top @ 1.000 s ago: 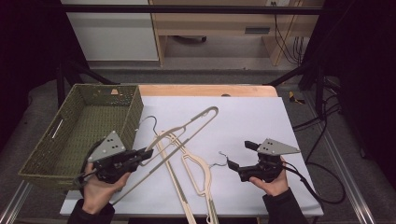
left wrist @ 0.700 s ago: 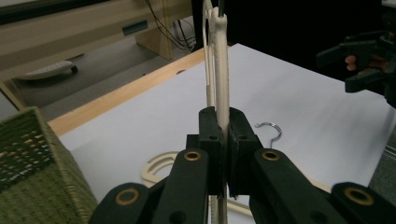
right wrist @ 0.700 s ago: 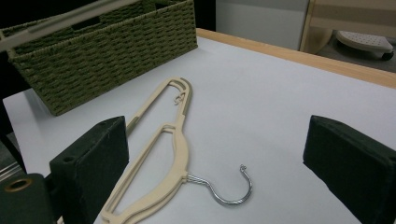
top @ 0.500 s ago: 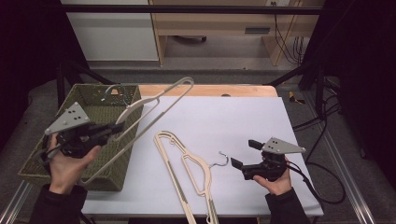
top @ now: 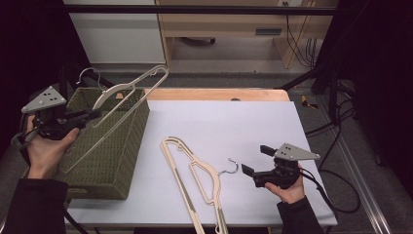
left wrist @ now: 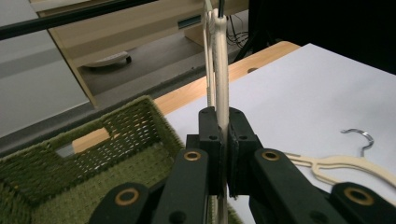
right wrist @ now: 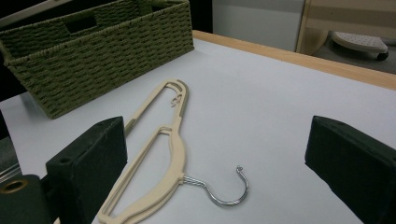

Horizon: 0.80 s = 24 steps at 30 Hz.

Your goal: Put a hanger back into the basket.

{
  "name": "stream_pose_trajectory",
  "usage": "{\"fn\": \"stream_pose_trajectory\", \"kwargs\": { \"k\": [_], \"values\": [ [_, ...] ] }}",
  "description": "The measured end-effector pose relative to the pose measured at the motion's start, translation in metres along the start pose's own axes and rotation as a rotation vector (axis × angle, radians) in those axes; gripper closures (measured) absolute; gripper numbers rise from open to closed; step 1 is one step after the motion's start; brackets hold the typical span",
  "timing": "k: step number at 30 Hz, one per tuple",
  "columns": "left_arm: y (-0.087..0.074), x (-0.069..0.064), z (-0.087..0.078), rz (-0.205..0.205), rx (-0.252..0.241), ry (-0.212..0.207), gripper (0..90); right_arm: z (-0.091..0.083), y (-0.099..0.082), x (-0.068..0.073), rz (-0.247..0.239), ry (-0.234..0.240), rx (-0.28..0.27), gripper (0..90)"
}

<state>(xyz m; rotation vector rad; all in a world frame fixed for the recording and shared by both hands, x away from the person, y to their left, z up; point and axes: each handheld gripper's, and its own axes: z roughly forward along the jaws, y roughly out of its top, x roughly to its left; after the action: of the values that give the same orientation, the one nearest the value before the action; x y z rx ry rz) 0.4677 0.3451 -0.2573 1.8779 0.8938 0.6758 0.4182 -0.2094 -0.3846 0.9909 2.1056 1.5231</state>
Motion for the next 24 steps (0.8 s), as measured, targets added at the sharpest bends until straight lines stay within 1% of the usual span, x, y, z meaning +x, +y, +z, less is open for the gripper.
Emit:
{"fn": "stream_pose_trajectory", "kwargs": {
  "k": [1, 2, 3, 4, 5, 6, 7, 8, 9, 11, 12, 13, 16, 18, 20, 21, 24],
  "values": [
    [-0.005, 0.009, 0.001, 0.005, 0.013, 0.003, 86.5, 0.000, 0.000, 0.000, -0.002, 0.000, 0.002, 6.0],
    [-0.005, 0.009, 0.001, 0.005, 0.013, 0.003, 86.5, 0.000, 0.000, 0.000, -0.001, 0.000, 0.003, 6.0],
    [-0.011, 0.019, 0.002, -0.002, 0.024, 0.002, 86.5, 0.000, 0.000, -0.001, -0.006, 0.003, 0.003, 6.0],
    [-0.014, 0.023, 0.002, -0.006, 0.029, 0.001, 86.5, 0.001, -0.001, -0.001, -0.004, 0.003, 0.004, 6.0],
    [-0.014, 0.023, 0.002, -0.006, 0.029, 0.001, 86.5, 0.001, -0.001, -0.001, -0.004, 0.003, 0.004, 6.0],
    [-0.018, 0.029, 0.002, -0.013, 0.034, 0.007, 86.5, 0.002, -0.001, 0.000, 0.004, -0.002, 0.005, 6.0],
    [-0.023, 0.035, 0.001, -0.018, 0.039, 0.015, 86.5, 0.002, -0.001, 0.000, 0.001, 0.001, 0.006, 6.0],
    [-0.023, 0.035, 0.001, -0.018, 0.039, 0.015, 86.5, 0.002, -0.001, 0.000, 0.001, 0.002, 0.006, 6.0],
    [-0.026, 0.039, 0.000, -0.015, 0.047, 0.018, 86.5, 0.002, -0.001, 0.000, 0.001, 0.002, 0.006, 6.0],
    [-0.031, 0.045, -0.002, -0.024, 0.050, 0.020, 86.5, 0.002, -0.001, 0.000, 0.003, -0.002, 0.004, 6.0],
    [-0.037, 0.051, -0.003, -0.028, 0.062, 0.027, 86.5, 0.002, -0.001, 0.000, 0.003, -0.002, 0.005, 6.0],
    [-0.037, 0.051, -0.003, -0.028, 0.062, 0.027, 86.5, 0.002, -0.001, 0.000, 0.003, -0.002, 0.005, 6.0],
    [-0.047, 0.059, -0.004, -0.018, 0.089, 0.049, 86.6, 0.002, -0.001, 0.000, -0.002, -0.001, 0.007, 6.0],
    [-0.055, 0.064, -0.003, -0.042, 0.104, 0.067, 86.5, 0.003, -0.001, 0.000, -0.004, -0.001, 0.006, 6.1],
    [-0.058, 0.065, -0.002, -0.044, 0.112, 0.073, 86.5, 0.003, -0.001, 0.000, -0.003, -0.001, 0.007, 6.1],
    [-0.063, 0.066, -0.001, -0.045, 0.116, 0.071, 86.5, 0.003, -0.002, 0.000, -0.003, -0.001, 0.009, 6.1],
    [-0.066, 0.067, 0.001, -0.044, 0.127, 0.063, 86.5, 0.004, -0.002, 0.000, -0.005, -0.002, 0.011, 6.1]
  ]
}}
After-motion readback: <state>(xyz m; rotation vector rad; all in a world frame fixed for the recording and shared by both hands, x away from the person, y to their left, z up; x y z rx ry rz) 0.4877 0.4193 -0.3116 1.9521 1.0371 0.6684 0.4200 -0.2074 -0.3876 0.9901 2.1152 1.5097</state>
